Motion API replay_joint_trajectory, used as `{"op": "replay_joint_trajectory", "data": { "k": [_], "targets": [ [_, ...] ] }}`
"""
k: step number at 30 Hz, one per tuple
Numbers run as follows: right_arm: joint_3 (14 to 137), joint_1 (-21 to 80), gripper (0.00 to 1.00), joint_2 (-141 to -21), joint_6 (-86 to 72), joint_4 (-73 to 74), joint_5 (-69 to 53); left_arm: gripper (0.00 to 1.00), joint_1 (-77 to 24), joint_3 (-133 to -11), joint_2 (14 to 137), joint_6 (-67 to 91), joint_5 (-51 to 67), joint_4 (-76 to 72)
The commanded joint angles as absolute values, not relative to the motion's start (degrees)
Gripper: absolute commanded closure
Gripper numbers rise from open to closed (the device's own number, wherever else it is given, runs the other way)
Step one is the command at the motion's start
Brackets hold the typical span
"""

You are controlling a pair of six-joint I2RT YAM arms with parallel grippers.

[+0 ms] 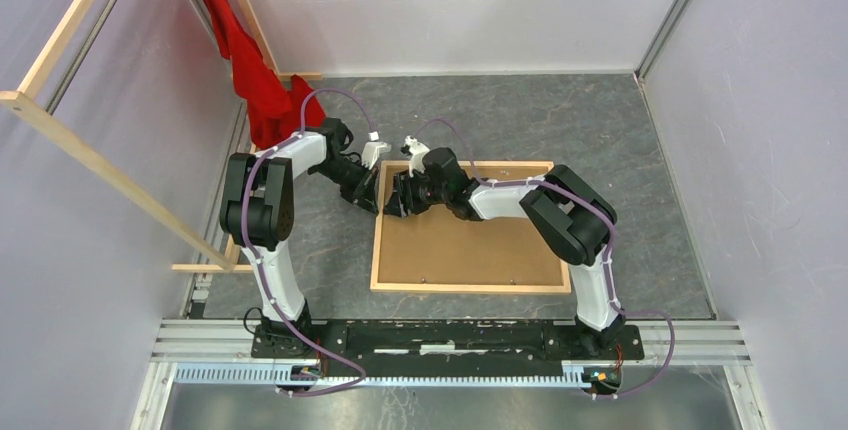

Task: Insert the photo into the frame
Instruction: Install the photo frame at the center of the board.

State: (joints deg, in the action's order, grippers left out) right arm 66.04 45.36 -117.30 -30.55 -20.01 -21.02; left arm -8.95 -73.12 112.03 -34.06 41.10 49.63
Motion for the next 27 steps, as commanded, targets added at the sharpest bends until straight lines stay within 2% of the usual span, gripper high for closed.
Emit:
{"op": "replay_joint_trajectory", "data": {
  "k": [1,27],
  "targets": [
    [67.6,46.1,0.44,-118.7,-31.2,-19.9,-22.0,0.89,-9.6,-72.4,114.0,-34.2,39.3,46.2],
    [70.0,47.5,0.46,-121.5,-34.3,-21.7,-22.8,0.89,-9.6,-72.5,113.3,-34.0,38.8,46.2]
  ]
}}
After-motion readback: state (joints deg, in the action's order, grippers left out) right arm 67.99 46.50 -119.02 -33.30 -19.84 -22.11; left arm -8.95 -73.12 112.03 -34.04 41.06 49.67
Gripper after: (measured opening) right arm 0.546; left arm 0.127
